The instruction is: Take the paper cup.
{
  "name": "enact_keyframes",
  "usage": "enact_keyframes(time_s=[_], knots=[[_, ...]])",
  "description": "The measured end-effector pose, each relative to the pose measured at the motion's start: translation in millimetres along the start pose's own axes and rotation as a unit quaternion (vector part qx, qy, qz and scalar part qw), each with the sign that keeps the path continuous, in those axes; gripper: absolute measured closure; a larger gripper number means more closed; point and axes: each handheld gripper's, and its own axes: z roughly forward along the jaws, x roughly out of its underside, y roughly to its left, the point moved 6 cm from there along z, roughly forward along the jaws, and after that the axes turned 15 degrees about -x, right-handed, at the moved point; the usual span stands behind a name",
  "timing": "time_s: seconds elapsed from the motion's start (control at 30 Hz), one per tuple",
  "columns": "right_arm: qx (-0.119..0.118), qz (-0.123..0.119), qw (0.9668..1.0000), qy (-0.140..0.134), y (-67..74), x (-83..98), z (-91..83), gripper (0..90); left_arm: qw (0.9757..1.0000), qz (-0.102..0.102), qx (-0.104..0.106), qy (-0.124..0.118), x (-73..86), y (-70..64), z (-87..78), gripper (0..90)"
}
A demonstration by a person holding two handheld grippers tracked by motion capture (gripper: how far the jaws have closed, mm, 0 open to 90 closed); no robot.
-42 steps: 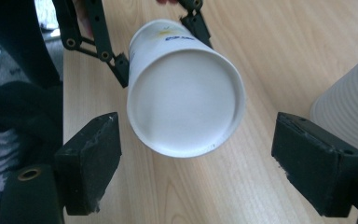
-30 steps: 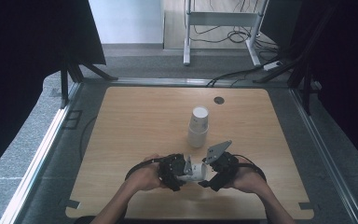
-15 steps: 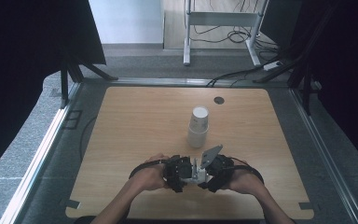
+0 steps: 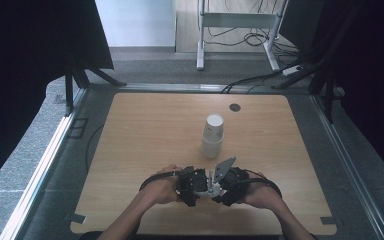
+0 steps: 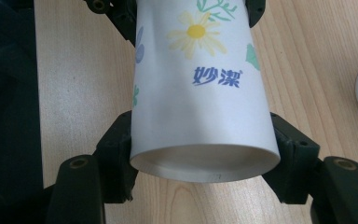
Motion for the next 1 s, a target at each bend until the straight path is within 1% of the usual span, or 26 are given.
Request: enact_keyframes(time_s=[0.03,0.07,0.1,0.13,0.2,0.23,0.27,0.3,0.37,0.4,0.47,0.53,0.57,0.6,0.67,0.73,0.77,0.8,0.83,0.87,0.9,0.93,0.97,1.0], knots=[[0.0,0.001,1.0,0.001,0.1,0.1,0.3,36.4,1.0,0.0,0.001,0.0,0.0,-0.1,0.1,35.7],[0.001,0.001,1.0,0.002,0.0,0.4,0.2,36.6,1.0,-0.004,0.003,-0.002,-0.2,-0.9,0.3,35.4],[-0.002,0.004,1.0,-0.001,0.6,0.2,0.6,36.7,1.0,0.0,0.003,-0.001,0.2,-0.2,0.1,34.8],[-0.002,0.007,1.0,-0.001,1.2,0.2,0.6,36.9,1.0,-0.002,0.003,-0.002,0.3,-0.3,0.0,33.9],[-0.005,0.006,1.0,-0.005,1.4,0.0,-0.4,37.0,0.9998,-0.012,0.007,-0.01,0.1,-1.2,-0.7,31.3],[-0.007,0.004,0.9999,-0.008,1.3,-0.2,-1.0,37.0,0.9997,-0.015,0.005,-0.016,0.2,-0.6,-0.9,29.9],[-0.007,0.003,0.9999,-0.01,1.2,0.0,-2.5,37.0,0.9997,-0.014,0.009,-0.018,0.8,0.3,-2.0,28.2],[-0.01,0.003,0.9998,-0.014,1.7,-0.3,-3.4,37.0,0.9994,-0.024,0.011,-0.024,1.1,0.7,-2.4,26.6],[-0.008,0.002,0.9998,-0.018,1.5,-0.2,-6.2,37.0,0.9981,-0.044,0.021,-0.037,1.6,3.3,-4.8,22.8],[-0.006,0.003,0.9998,-0.02,1.4,-0.1,-7.4,37.0,0.9975,-0.05,0.025,-0.042,2.1,5.2,-6.2,20.8],[-0.009,0.004,0.9996,-0.027,1.3,0.1,-9.8,36.9,0.9955,-0.069,0.031,-0.057,3.0,7.3,-8.5,17.9],[-0.012,0.005,0.9994,-0.034,1.7,0.1,-12.0,36.9,0.9937,-0.078,0.042,-0.069,4.7,9.0,-10.9,14.5],[-0.012,0.002,0.9993,-0.034,1.6,0.3,-13.4,36.9,0.9928,-0.082,0.046,-0.075,5.6,9.9,-12.4,14.3],[-0.012,0.002,0.9993,-0.034,1.6,0.3,-13.4,36.9,0.9928,-0.082,0.046,-0.075,5.6,9.9,-12.4,14.2],[-0.014,0.0,0.9988,-0.046,2.2,-0.1,-16.9,36.9,0.9896,-0.099,0.054,-0.09,7.3,10.8,-14.7,14.1],[-0.017,-0.001,0.9985,-0.052,2.4,0.0,-19.0,36.9,0.9849,-0.117,0.06,-0.112,10.5,12.8,-17.8,14.0],[-0.017,-0.002,0.9983,-0.056,2.5,-0.2,-20.4,36.9,0.9849,-0.117,0.06,-0.112,10.5,12.8,-17.8,14.0],[-0.022,-0.002,0.9977,-0.064,3.1,-0.4,-21.7,36.9,0.9799,-0.135,0.064,-0.133,13.3,13.8,-20.0,13.9],[-0.022,-0.002,0.9977,-0.064,3.1,-0.4,-21.7,36.9,0.9799,-0.135,0.064,-0.133,13.3,13.8,-20.0,13.9],[-0.022,-0.005,0.9972,-0.071,3.2,-0.5,-23.9,36.9,0.9742,-0.152,0.066,-0.154,16.2,14.9,-22.7,13.9],[-0.023,-0.007,0.997,-0.073,3.2,-0.5,-24.9,36.9,0.9713,-0.159,0.067,-0.163,17.6,15.6,-24.3,13.9],[-0.023,-0.008,0.9967,-0.077,3.1,-0.5,-26.1,36.9,0.9713,-0.159,0.067,-0.163,17.6,15.6,-24.3,13.9],[-0.025,-0.01,0.9963,-0.081,3.2,-0.6,-27.0,36.9,0.9647,-0.174,0.068,-0.185,19.8,16.3,-27.8,13.9],[-0.026,-0.013,0.9958,-0.086,3.6,-0.9,-27.5,36.9,0.9616,-0.18,0.068,-0.195,20.8,16.6,-29.4,13.9]])
